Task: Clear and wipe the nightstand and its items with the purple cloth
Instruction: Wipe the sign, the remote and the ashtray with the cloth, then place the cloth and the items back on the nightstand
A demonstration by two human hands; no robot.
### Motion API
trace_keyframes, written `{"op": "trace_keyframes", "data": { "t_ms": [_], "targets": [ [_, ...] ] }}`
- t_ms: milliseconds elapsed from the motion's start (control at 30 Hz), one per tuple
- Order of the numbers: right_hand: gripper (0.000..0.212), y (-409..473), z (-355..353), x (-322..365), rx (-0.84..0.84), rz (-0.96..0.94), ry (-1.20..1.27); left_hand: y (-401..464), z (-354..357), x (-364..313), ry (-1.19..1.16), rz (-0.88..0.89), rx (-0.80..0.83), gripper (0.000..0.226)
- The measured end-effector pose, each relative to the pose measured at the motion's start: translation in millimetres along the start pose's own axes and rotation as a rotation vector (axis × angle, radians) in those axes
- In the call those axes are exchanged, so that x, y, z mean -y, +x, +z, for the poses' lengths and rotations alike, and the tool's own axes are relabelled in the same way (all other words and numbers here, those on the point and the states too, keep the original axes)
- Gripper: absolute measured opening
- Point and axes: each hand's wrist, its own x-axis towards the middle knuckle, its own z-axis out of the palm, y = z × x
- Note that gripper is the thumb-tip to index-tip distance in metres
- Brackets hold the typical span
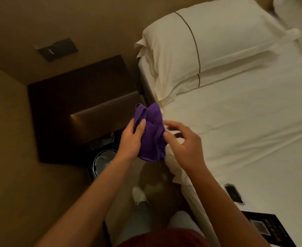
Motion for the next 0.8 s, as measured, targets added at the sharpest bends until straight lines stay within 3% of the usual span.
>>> {"op": "trace_keyframes", "data": {
  "t_ms": [133,300,400,500,600,667,733,800],
  "targets": [
    [0.033,59,32,2,-0.066,0.234,0.100,44,-31,-14,-0.084,-0.057,-0.004,0.022],
    [0.045,107,85,7,0.009,0.079,0.036,97,-38,-15,0.217,0.131,-0.258,0.022],
    [0.046,139,121,6,0.124,0.126,0.127,133,-35,-19,0.336,0.188,-0.353,0.032],
    [0.059,179,146,-2,0.228,0.270,0.306,161,-27,-18,0.528,0.235,-0.348,0.043],
    [0.041,225,160,-21,0.195,0.392,0.479,176,-28,-13,0.665,0.313,-0.215,0.051],
    [0.026,251,167,-37,0.179,0.505,0.591,185,-42,-9,0.563,0.290,-0.183,0.047],
    [0.022,268,178,-56,0.225,0.582,0.615,201,-65,-3,0.509,0.254,-0.334,0.036],
    [0.026,281,189,-76,0.278,0.612,0.586,228,-89,4,0.466,0.047,-0.492,0.033]
  ]
}}
